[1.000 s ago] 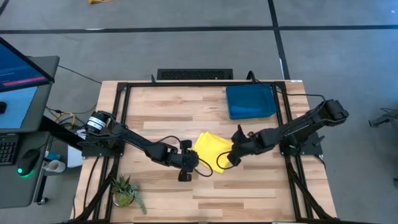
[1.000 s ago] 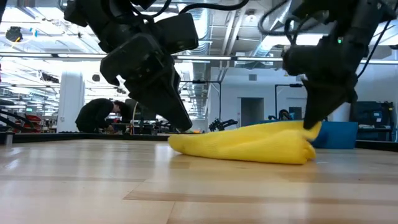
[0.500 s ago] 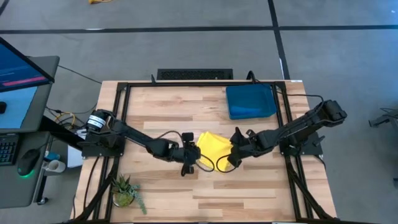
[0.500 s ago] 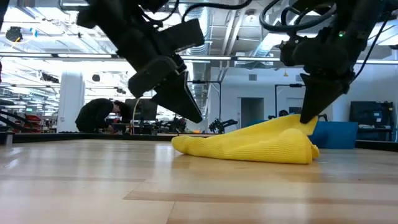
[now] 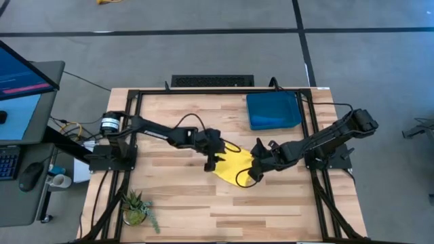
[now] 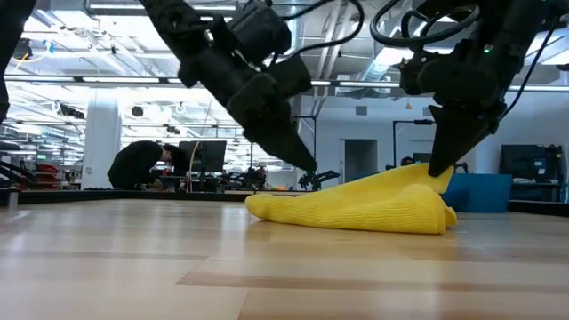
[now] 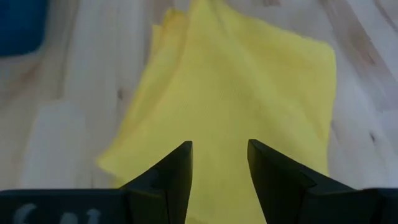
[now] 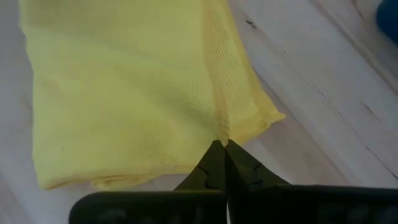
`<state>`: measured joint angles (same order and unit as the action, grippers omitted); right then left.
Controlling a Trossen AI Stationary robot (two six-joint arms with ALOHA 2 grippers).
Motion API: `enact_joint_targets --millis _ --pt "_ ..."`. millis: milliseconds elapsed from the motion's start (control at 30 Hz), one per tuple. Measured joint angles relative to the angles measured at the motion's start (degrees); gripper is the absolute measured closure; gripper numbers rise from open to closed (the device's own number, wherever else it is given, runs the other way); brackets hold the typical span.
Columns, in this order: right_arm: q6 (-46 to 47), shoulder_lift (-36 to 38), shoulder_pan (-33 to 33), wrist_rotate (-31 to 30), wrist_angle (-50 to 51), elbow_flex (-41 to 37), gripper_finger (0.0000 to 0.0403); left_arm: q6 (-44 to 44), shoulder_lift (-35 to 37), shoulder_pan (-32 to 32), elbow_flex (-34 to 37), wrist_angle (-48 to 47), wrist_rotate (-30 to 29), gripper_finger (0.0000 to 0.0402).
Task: Roll microfiber towels into tight, uniform cylinder then place into a basket
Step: Roll the yellow microfiber cloth
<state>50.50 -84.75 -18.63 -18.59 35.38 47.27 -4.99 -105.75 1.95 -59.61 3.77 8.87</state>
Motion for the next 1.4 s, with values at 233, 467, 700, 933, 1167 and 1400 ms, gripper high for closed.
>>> enact_joint_targets --millis 233,467,700,933,1167,1400 --pt "0.38 0.00 0.02 0.12 0.26 0.02 0.0393 -0.52 -4.06 0.40 -0.50 4.09 -0.49 0.0255" --pt "0.39 0.00 0.02 0.31 0.20 0.02 0.0393 -1.01 -4.20 2.74 -0.37 2.58 -1.59 0.0255" --pt "0.00 0.00 0.11 0.31 0.82 0.02 0.0393 -0.45 -4.20 5.76 -0.37 -1.89 0.25 0.0255" --pt "-0.02 0.00 0.77 0.24 1.29 0.02 0.0391 3.47 -4.20 7.26 -0.37 -4.86 -5.64 0.0255" --pt "0.02 0.00 0.77 0.31 1.84 0.02 0.0392 2.67 -1.39 4.76 -0.37 -1.23 -3.20 0.0255" --pt "0.02 0.00 0.76 0.31 1.88 0.02 0.0392 -0.65 -2.36 0.35 -0.61 7.84 -3.18 0.0255"
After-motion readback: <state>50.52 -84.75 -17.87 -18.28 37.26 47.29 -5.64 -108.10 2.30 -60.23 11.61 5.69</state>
